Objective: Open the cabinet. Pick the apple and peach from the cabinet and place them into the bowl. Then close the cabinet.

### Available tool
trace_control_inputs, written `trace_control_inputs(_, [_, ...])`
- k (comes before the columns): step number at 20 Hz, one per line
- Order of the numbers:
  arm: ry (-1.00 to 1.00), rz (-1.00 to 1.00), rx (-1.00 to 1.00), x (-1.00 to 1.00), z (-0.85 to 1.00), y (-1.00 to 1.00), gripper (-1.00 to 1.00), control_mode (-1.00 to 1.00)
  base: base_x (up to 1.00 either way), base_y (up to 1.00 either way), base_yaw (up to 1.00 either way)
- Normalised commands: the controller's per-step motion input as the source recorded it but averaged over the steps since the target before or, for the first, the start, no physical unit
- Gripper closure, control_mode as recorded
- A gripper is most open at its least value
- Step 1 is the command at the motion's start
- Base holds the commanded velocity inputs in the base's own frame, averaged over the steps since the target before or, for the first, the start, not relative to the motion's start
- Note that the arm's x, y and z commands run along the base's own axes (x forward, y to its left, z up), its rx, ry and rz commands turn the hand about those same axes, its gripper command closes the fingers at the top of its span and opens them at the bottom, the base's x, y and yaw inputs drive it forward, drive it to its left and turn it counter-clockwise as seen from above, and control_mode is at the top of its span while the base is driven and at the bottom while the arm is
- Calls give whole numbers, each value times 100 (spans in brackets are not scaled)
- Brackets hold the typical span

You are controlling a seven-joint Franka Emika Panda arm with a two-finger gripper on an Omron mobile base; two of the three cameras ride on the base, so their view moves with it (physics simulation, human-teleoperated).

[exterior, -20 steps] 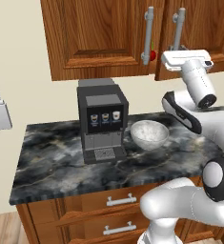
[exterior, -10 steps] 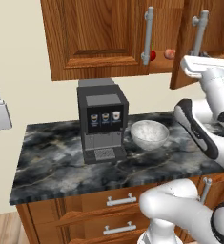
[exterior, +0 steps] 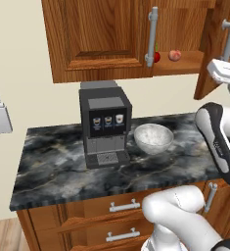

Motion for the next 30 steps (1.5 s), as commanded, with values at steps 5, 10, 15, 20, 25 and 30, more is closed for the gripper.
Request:
trace_control_inputs(5, [0, 0, 0, -54, -14, 0, -100, -100, 0, 0, 0])
trace_control_inputs(10, [0, -3, 0, -100, -15, -4, -100, -100, 0, 0, 0])
trace_control_inputs(15, [0, -7, 0, -100, -8, 2, -100, -100, 0, 0, 0])
trace_control_inputs(20, [0, -21, -6, -43, -1, 70, -100, -100, 0, 0, 0])
trace_control_inputs(25, [2, -20, -9, 0, -1, 98, -100, -100, 0, 0, 0])
trace_control_inputs(30, [4, -14, -7, 29, -1, 67, -100, -100, 0, 0, 0])
